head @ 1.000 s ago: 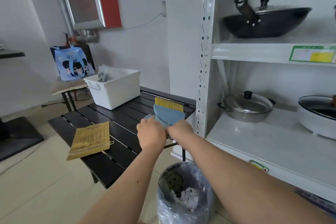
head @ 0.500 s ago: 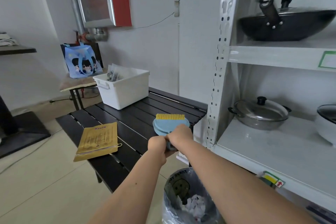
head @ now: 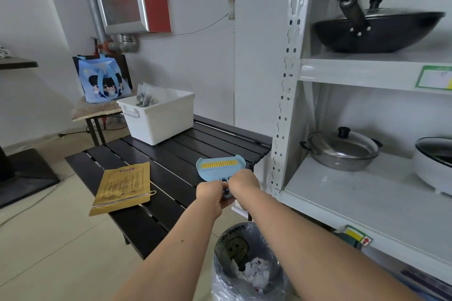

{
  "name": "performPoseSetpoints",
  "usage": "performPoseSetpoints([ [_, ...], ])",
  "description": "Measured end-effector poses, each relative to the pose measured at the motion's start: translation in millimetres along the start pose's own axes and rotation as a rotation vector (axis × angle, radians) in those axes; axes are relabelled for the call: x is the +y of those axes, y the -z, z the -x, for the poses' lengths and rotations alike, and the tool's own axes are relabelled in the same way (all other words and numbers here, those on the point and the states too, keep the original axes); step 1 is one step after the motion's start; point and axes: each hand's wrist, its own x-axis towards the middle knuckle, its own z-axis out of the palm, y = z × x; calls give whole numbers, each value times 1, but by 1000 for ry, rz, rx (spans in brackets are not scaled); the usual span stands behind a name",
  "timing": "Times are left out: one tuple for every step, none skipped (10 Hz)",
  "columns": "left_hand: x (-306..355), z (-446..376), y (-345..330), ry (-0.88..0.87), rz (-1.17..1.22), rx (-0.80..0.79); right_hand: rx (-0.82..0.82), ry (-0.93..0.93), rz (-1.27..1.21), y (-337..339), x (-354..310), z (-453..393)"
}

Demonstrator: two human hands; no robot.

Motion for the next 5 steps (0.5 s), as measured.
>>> performPoseSetpoints([
  [-2, -3, -1, 8, -11, 12, -22, -10, 1, 1, 6, 0],
  [-4, -6, -1, 14, -7, 44, -48, -20, -21, 3, 10, 2],
  [-5, -8, -4, -6, -21, 88, -49, -43, -38, 9, 9, 7],
  [-2, -6, -7, -18, -43, 116, -46, -6, -6, 16, 5, 11],
  [2, -9, -5, -83, -159, 259, -39, 15, 19, 22, 0, 19],
])
